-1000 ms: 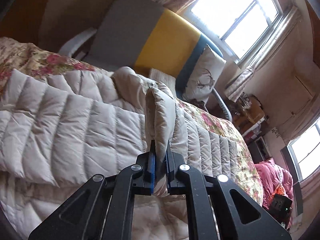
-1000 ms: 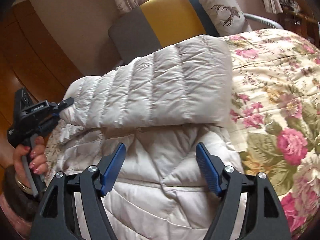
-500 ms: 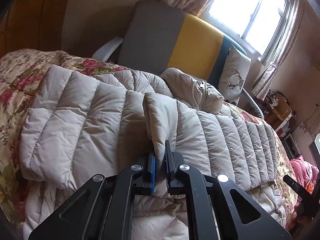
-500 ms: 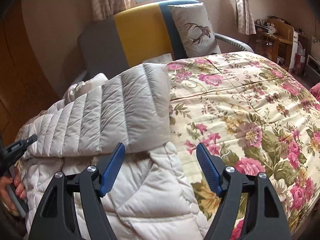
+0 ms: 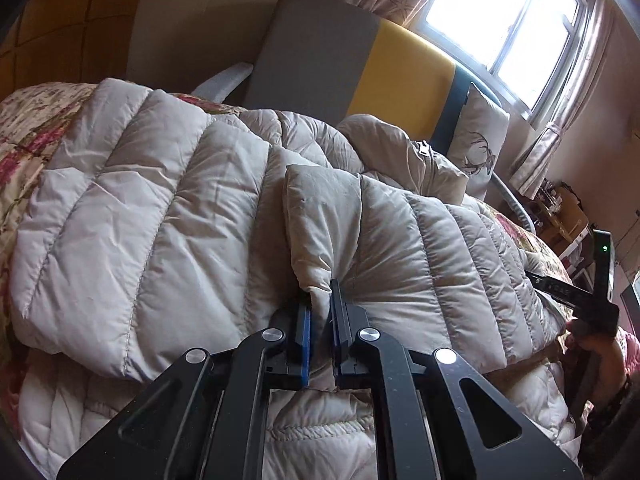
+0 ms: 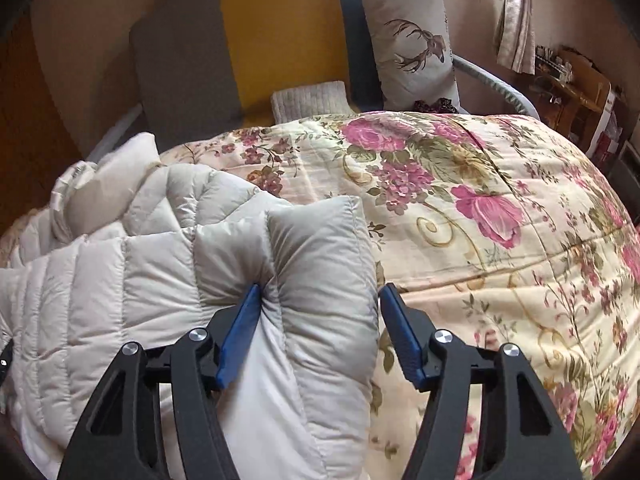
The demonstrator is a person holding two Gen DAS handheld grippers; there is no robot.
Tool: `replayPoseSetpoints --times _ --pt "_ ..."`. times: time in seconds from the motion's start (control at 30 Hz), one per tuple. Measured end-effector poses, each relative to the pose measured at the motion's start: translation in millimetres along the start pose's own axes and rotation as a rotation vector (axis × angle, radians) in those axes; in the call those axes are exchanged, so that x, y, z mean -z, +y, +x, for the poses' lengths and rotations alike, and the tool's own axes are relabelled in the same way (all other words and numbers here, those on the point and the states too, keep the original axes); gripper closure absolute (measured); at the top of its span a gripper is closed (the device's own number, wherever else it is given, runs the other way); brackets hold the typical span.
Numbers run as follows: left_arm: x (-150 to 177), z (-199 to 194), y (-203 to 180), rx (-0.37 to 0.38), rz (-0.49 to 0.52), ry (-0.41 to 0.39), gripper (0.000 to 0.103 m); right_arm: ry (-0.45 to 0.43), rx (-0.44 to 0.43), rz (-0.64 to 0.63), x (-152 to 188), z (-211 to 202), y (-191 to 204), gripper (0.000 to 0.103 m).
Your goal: Fold large clothes
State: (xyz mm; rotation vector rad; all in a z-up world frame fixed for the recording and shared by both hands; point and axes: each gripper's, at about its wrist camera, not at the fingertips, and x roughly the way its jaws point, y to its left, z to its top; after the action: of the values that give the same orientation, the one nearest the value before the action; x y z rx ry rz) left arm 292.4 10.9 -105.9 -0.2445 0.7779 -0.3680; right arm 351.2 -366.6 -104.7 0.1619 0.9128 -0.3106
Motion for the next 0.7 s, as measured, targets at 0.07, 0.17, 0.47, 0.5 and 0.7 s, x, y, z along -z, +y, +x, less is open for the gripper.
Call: replayPoseSetpoints --times 0.07,0.17,0.47,0.5,0.7 --pt "1 4 2 0.007 0.004 0.012 0.094 0.016 -0.012 0.051 2 13 -7 0.027" --pt "3 5 6 0.015 -0.001 0.015 0.094 0.019 -0.037 0.102 2 9 -19 0.021" --pt "5 3 14 0.037 -0.026 0.015 0.094 -0.094 0.000 0.022 44 -89 3 0.018" --pt "5 3 15 0.038 -0.028 0.015 0.094 -0.085 0.051 -0.016 48 -86 9 0.018" --pt "4 0 16 0.049 -0.038 0.017 0.094 -0.013 0.145 -0.017 60 -45 11 0.004"
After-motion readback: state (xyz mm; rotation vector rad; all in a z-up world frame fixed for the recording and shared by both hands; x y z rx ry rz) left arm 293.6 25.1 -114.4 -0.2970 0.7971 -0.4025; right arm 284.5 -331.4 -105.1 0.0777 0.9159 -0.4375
